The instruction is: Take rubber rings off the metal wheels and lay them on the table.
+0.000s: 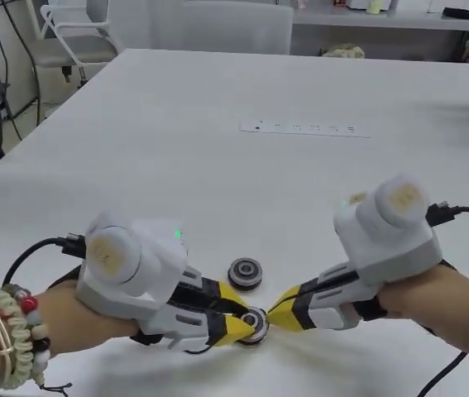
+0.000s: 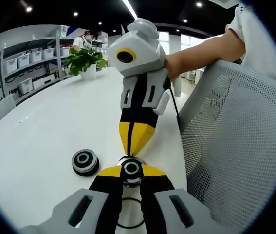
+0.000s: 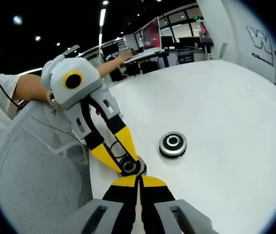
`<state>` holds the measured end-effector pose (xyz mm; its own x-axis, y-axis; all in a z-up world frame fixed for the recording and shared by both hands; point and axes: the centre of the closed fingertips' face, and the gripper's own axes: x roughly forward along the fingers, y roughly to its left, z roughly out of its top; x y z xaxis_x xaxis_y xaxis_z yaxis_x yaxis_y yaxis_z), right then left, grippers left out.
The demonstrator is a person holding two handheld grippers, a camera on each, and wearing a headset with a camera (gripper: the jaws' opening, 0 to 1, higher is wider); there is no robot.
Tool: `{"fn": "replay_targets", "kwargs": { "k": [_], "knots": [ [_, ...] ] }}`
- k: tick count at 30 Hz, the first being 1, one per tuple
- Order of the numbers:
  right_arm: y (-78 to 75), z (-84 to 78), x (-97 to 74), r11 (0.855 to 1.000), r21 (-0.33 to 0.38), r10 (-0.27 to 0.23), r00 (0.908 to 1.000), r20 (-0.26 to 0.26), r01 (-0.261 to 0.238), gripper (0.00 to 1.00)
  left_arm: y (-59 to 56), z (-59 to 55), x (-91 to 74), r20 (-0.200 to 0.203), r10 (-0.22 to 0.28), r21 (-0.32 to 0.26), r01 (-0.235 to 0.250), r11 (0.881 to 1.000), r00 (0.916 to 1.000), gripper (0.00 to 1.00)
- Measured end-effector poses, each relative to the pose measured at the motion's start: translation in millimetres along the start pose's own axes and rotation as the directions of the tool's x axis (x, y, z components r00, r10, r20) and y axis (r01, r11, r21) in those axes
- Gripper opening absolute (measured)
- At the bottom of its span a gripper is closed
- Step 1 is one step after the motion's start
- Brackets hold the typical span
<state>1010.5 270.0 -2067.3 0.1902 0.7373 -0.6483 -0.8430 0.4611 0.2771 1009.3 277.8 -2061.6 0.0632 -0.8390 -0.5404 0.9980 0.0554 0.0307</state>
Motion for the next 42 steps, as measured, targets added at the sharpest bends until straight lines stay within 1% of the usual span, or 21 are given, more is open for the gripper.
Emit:
{"fn": "replay_targets", "kwargs": {
  "k": [3,16,21,23,27,28,29,30,31,32,33,35,36,39,42],
  "knots": [
    [1.0,0.9,0.2,1.0,-0.005,-0.005,0.9999,-0.01,0.005,0.0,-0.1,-0.1,-0.1,0.003,-0.001,-0.002,0.001,1.0,1.0,0.07],
    [5.2,3.9,0.5,1.0,-0.014,0.002,0.9998,-0.021,-0.002,0.0,-0.4,0.0,0.0,0.002,-0.004,0.001,0.004,1.0,1.0,0.07],
    [7.9,6.3,0.5,1.0,-0.013,0.01,0.9998,-0.015,-0.01,0.0,-0.3,0.1,0.2,0.002,-0.004,0.001,0.004,1.0,1.0,0.07],
    [10.7,8.1,1.1,0.999,-0.031,0.012,0.9998,-0.015,-0.012,0.0,-0.3,0.1,0.3,0.002,-0.003,0.0,0.003,1.0,1.0,0.07],
    [12.9,11.9,2.1,0.999,-0.035,0.025,0.9997,0.002,-0.025,0.0,-0.2,0.2,0.4,0.003,-0.001,-0.001,0.001,1.0,1.0,0.07],
    [15.3,13.0,1.9,0.999,-0.03,0.04,0.9992,0.007,-0.04,0.0,0.6,0.4,0.6,0.004,0.004,-0.003,-0.003,1.0,1.0,0.07],
    [14.0,16.1,1.9,0.999,-0.029,0.031,0.9992,0.024,-0.03,0.0,0.6,0.6,0.8,0.004,0.004,-0.004,-0.004,1.0,1.0,0.07],
    [12.8,15.8,1.6,0.999,-0.044,0.023,0.9996,0.018,-0.022,0.0,0.7,0.7,0.9,0.004,0.004,-0.004,-0.004,1.0,1.0,0.07],
    [9.3,14.2,1.1,0.998,-0.061,0.001,1.0,0.002,-0.001,0.0,0.8,0.7,0.9,0.004,0.005,-0.004,-0.005,1.0,1.0,0.07],
    [4.2,10.8,0.8,0.997,-0.078,-0.031,0.9993,-0.02,0.03,0.0,0.8,0.8,0.8,0.005,0.005,-0.003,-0.005,1.0,1.0,0.07],
    [5.8,11.3,1.7,0.997,-0.07,-0.023,0.9996,-0.014,0.022,0.0,0.8,0.8,0.8,0.005,0.005,-0.003,-0.005,1.0,1.0,0.07],
    [7.4,13.5,0.6,1.0,-0.025,-0.003,0.9999,0.011,0.003,0.0,0.8,0.9,0.7,0.005,0.005,-0.004,-0.005,1.0,1.0,0.07],
    [5.5,13.9,-0.5,1.0,-0.019,-0.007,0.9999,0.013,0.008,0.0,0.8,0.9,0.6,0.005,0.005,-0.006,-0.005,1.0,1.0,0.07],
    [1.1,9.9,0.1,0.999,-0.019,-0.033,0.9994,-0.007,0.033,0.0,0.8,1.2,0.7,-0.001,0.008,-0.009,-0.008,1.0,1.0,0.07],
    [0.9,5.6,1.5,0.999,-0.009,-0.032,0.9993,-0.022,0.032,0.0,0.7,1.4,1.0,-0.013,0.007,-0.004,-0.007,1.0,0.9999,0.07]
  ]
}}
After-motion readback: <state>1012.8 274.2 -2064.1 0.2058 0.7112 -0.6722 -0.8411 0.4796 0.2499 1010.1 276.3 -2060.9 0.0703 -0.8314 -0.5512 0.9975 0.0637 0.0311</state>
